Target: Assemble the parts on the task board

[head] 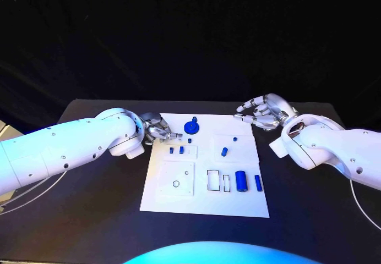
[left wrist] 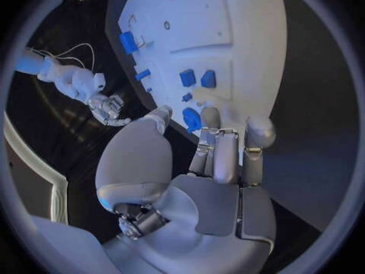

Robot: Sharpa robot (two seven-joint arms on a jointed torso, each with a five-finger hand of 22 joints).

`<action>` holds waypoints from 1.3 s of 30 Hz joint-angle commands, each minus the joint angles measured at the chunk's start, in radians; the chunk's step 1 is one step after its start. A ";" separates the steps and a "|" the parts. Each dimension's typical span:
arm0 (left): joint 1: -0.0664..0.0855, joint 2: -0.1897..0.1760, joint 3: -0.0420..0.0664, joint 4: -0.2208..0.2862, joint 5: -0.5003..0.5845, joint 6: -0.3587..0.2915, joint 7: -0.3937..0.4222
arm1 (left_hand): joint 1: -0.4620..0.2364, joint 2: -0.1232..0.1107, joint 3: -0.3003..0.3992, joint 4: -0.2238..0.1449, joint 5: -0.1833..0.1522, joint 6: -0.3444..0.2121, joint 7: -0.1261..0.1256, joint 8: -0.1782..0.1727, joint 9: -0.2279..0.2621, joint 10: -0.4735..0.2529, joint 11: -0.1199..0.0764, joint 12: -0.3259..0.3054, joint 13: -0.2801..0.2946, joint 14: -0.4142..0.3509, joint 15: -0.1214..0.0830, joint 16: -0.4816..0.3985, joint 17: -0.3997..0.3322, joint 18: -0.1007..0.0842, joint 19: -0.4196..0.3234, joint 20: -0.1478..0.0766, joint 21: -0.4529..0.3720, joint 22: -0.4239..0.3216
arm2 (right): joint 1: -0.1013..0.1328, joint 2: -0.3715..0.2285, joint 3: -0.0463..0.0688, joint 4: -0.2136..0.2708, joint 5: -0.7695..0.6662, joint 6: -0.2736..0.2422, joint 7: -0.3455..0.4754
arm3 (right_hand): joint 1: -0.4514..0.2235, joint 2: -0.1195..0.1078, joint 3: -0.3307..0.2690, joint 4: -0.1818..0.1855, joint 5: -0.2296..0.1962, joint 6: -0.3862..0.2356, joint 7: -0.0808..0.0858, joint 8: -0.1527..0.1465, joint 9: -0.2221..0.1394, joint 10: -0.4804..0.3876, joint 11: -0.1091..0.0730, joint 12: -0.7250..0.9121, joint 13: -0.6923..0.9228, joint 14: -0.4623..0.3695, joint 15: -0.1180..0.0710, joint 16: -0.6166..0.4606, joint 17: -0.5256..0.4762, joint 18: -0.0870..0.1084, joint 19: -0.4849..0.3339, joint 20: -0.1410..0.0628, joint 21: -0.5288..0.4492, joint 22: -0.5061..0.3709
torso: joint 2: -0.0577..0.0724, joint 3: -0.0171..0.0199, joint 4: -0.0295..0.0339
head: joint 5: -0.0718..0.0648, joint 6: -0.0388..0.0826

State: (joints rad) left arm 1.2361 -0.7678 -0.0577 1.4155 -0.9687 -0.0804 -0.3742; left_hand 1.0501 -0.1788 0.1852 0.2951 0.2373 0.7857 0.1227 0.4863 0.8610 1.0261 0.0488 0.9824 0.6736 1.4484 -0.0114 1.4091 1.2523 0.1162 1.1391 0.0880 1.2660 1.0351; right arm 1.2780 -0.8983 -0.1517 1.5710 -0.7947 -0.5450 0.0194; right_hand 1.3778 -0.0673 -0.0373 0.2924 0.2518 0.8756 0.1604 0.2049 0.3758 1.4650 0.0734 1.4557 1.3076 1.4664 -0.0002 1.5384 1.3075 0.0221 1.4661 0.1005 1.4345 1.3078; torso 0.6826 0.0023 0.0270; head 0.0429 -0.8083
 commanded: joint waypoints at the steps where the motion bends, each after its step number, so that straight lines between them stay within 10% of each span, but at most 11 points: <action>1: 0.000 0.000 0.001 0.003 0.112 -0.123 0.174 | 0.015 0.037 -0.085 0.003 -0.006 -0.044 0.027 -0.013 -0.033 -0.050 0.025 -0.015 -0.027 -0.045 0.020 -0.051 -0.082 0.025 -0.075 0.022 -0.067 -0.088 | -0.001 -0.001 0.000 0.001 -0.004 0.006 0.006 | -0.005 0.005 -0.004 -0.001 0.003 -0.005 0.000 0.005 -0.001 -0.005 0.004 -0.006 0.149 0.080 0.003 -0.006 0.162 0.013 0.036 0.006 -0.002 0.170 | 0.000 0.0010 0.0002 | -0.001 0.002; 2: 0.000 0.000 0.001 0.003 0.109 -0.147 0.218 | 0.057 0.054 -0.106 -0.016 -0.002 -0.086 0.039 -0.025 -0.056 -0.132 0.046 -0.059 -0.056 -0.229 0.041 -0.240 -0.356 0.063 -0.265 0.037 -0.230 -0.292 | -0.001 -0.001 0.000 0.001 -0.004 0.006 0.006 | -0.006 0.006 -0.005 -0.001 0.003 -0.006 0.000 0.005 -0.001 -0.006 0.004 -0.006 0.149 0.080 0.003 -0.006 0.162 0.013 0.035 0.006 -0.004 0.168 | 0.000 0.0009 0.0008 | -0.003 0.003; 3: 0.000 0.002 0.001 0.002 0.096 -0.165 0.248 | 0.102 0.061 -0.113 0.002 0.001 -0.109 0.057 -0.030 -0.079 -0.183 0.058 -0.096 -0.086 -0.348 0.053 -0.364 -0.497 0.061 -0.296 0.053 -0.287 -0.323 | -0.001 -0.002 0.000 0.000 -0.004 0.006 0.006 | -0.006 0.006 -0.005 -0.001 0.003 -0.006 0.000 0.005 -0.001 -0.006 0.004 -0.007 0.148 0.080 0.003 -0.006 0.161 0.014 0.034 0.006 -0.006 0.167 | 0.000 0.0008 0.0012 | -0.004 0.005; 5: -0.001 0.005 0.000 0.000 0.059 -0.193 0.298 | 0.209 0.061 -0.105 -0.006 0.009 -0.146 0.075 -0.040 -0.123 -0.266 0.083 -0.172 -0.153 -0.454 0.083 -0.474 -0.562 0.060 -0.346 0.080 -0.402 -0.391 | -0.001 -0.002 0.000 0.000 -0.004 0.006 0.006 | -0.006 0.006 -0.005 -0.001 0.004 -0.006 0.000 0.005 -0.001 -0.009 0.004 -0.009 0.146 0.080 0.003 -0.007 0.159 0.014 0.033 0.006 -0.010 0.164 | -0.001 0.0007 0.0019 | -0.005 0.006; 10: -0.012 0.021 -0.006 -0.004 -0.059 -0.226 0.384 | 0.445 0.019 -0.004 -0.004 0.012 -0.166 0.072 -0.027 -0.235 -0.283 0.086 -0.249 -0.279 -0.487 0.083 -0.558 -0.647 0.066 -0.314 0.096 -0.534 -0.484 | -0.001 -0.003 0.000 -0.003 -0.004 0.006 0.007 | -0.007 0.007 -0.005 -0.001 0.004 -0.006 0.000 0.005 -0.001 -0.012 0.004 -0.013 0.142 0.078 0.003 -0.009 0.153 0.016 0.029 0.006 -0.018 0.159 | -0.001 -0.0006 0.0028 | -0.010 0.010; 22: -0.024 0.096 -0.023 -0.050 -0.347 -0.166 0.409 | 0.475 -0.054 0.120 -0.009 0.007 -0.082 0.044 -0.031 -0.412 -0.225 0.064 -0.345 -0.443 -0.322 0.054 -0.369 -0.613 0.067 -0.189 0.056 -0.413 -0.407 | -0.003 0.000 -0.001 -0.006 -0.004 0.011 0.007 | -0.006 0.008 -0.004 -0.001 0.004 -0.006 0.000 0.005 -0.001 -0.014 0.004 -0.016 0.140 0.077 0.003 -0.011 0.148 0.018 0.026 0.006 -0.023 0.156 | 0.001 -0.0003 -0.0011 | -0.005 0.014; 24: -0.025 0.112 -0.027 -0.065 -0.393 -0.136 0.397 | 0.470 -0.062 0.139 -0.009 0.006 -0.064 0.034 -0.034 -0.432 -0.209 0.055 -0.348 -0.458 -0.244 0.044 -0.273 -0.517 0.067 -0.168 0.047 -0.366 -0.376 | -0.003 0.000 -0.001 -0.006 -0.004 0.012 0.007 | -0.006 0.008 -0.004 -0.001 0.004 -0.006 0.000 0.005 -0.001 -0.014 0.004 -0.016 0.140 0.077 0.003 -0.011 0.148 0.018 0.026 0.006 -0.023 0.156 | 0.001 -0.0004 -0.0004 | -0.005 0.014; 39: -0.026 0.169 -0.038 -0.122 -0.504 -0.029 0.324 | 0.467 -0.077 0.184 -0.015 0.007 -0.030 0.027 -0.052 -0.480 -0.205 0.060 -0.375 -0.497 -0.134 0.046 -0.131 -0.369 0.024 -0.020 0.045 -0.133 -0.107 | -0.005 0.004 -0.001 -0.007 -0.003 0.014 0.007 | -0.006 0.009 -0.004 -0.002 0.005 -0.006 0.000 0.005 -0.001 -0.014 0.004 -0.015 0.140 0.077 0.003 -0.011 0.148 0.018 0.026 0.006 -0.023 0.155 | 0.001 0.0007 -0.0006 | -0.008 0.013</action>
State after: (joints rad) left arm 1.2103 -0.6017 -0.0964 1.2946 -1.4232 -0.1669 -0.0217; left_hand 1.5168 -0.2466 0.3626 0.2792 0.2474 0.7493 0.1499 0.4379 0.3818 0.8171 0.1054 0.6125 0.1774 1.3103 0.0343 1.2770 0.8815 0.1533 1.1141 0.1338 1.1312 0.9264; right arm 1.2742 -0.8957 -0.1523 1.5636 -0.7946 -0.5439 0.0194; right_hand 1.3736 -0.0632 -0.0372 0.2923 0.2517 0.8756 0.1604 0.2049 0.3759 1.4541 0.0770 1.4441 1.3076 1.4664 -0.0002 1.5328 1.3073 0.0221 1.4661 0.1005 1.4153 1.3074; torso 0.6835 0.0023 0.0265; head 0.0351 -0.7941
